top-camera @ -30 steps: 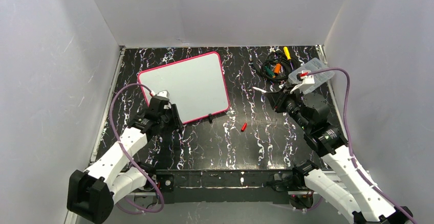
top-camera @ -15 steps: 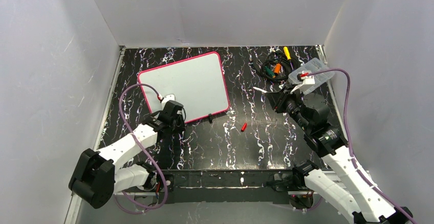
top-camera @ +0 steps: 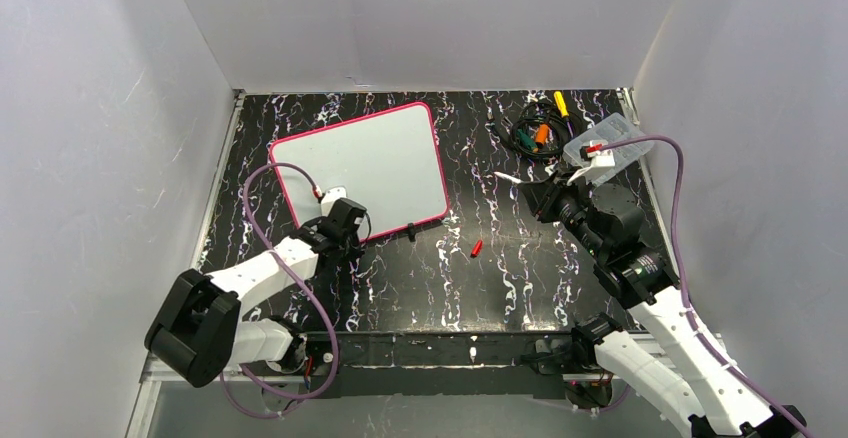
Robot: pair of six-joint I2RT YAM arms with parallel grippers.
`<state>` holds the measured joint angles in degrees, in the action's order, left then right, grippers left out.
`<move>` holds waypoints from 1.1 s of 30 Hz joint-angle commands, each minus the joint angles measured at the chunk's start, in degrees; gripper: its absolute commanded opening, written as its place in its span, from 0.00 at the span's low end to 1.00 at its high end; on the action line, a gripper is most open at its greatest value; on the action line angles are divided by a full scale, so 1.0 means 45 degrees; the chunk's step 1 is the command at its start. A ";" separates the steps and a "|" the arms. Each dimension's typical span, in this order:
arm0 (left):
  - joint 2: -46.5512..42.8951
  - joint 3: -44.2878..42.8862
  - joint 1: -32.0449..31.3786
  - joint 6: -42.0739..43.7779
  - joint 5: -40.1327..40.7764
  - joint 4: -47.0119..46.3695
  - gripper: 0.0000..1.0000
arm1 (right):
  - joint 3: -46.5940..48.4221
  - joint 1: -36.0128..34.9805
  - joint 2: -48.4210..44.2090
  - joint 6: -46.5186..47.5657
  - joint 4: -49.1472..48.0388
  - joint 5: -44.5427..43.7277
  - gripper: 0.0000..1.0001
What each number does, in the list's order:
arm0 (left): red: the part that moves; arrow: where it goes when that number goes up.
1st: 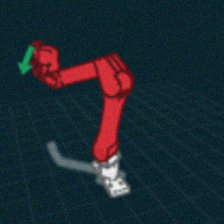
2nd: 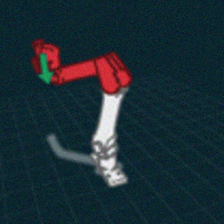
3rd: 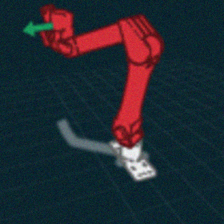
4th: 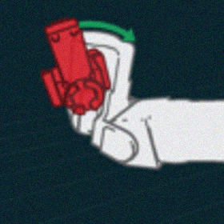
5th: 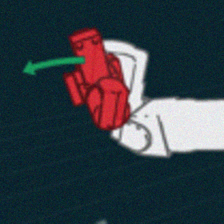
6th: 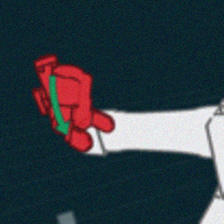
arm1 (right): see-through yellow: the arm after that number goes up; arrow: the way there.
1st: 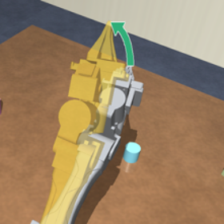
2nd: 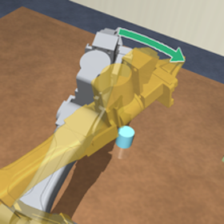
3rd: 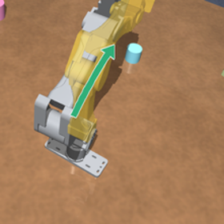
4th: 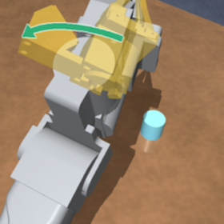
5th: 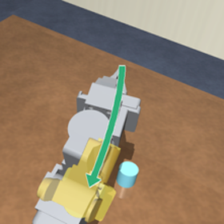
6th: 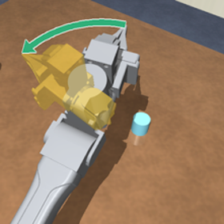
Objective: Write a sentence on the whiteboard
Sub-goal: Move the whiteboard stand to the center of the board.
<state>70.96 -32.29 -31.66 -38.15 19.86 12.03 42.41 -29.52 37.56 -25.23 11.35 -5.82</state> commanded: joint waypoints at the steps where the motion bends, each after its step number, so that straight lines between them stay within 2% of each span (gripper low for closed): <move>1: 0.0371 -0.0068 -0.0287 -0.0023 0.0587 -0.0254 0.11 | 0.0086 0.0017 -0.0059 0.0139 -0.0746 -0.0103 0.01; 5: 0.0376 -0.0130 -0.0770 -0.0321 0.0698 -0.0115 0.00 | 0.0087 0.0017 -0.0072 0.0120 -0.0764 -0.0104 0.01; 17: 0.1144 -0.1410 -0.2640 -0.1891 0.0977 0.0984 0.00 | 0.0048 0.0017 -0.0206 0.0080 -0.0803 -0.0072 0.01; 33: 0.4002 -0.4400 -0.4928 -0.4362 0.1083 0.2404 0.00 | 0.0028 0.0017 -0.0963 0.0428 -0.0179 -0.0609 0.01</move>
<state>87.11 -47.99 -51.05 -53.17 25.82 21.21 42.30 -29.52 34.57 -24.64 11.53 -7.05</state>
